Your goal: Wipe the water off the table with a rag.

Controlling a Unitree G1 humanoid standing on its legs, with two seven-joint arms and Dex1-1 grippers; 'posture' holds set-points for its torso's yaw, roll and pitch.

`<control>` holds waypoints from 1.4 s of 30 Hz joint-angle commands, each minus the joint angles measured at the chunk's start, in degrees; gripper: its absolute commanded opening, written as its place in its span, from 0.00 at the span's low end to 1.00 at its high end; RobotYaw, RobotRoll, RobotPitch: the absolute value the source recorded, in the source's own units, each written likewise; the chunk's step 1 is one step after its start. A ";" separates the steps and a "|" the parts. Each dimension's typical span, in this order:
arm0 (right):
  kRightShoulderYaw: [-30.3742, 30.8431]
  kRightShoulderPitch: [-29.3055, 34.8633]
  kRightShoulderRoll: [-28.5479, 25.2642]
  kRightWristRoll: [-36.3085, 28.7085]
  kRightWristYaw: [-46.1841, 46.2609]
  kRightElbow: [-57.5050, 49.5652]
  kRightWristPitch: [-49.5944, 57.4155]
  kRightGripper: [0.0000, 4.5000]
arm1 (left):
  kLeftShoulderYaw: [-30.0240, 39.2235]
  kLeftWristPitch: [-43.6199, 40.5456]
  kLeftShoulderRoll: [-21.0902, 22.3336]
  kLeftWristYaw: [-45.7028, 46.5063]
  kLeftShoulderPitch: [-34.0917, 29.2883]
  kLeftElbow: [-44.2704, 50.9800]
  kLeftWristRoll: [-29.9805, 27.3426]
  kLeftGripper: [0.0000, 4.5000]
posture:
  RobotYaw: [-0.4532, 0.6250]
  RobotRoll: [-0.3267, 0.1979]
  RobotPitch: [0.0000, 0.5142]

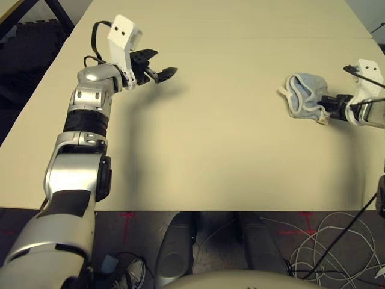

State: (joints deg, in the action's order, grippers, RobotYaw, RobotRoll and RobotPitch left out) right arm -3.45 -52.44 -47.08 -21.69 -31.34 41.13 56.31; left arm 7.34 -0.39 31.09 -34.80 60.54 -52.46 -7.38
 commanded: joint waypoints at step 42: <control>-12.41 -4.71 4.28 12.96 0.31 33.28 -68.79 0.99 | 7.86 18.71 -10.64 25.35 -3.53 -12.97 -1.24 1.00 | 0.38 0.62 0.36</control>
State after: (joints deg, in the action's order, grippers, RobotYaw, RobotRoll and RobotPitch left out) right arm -15.12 -56.97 -43.24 -8.49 -30.16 73.46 -13.35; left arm 15.06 18.28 21.02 -8.88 57.45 -63.98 -8.60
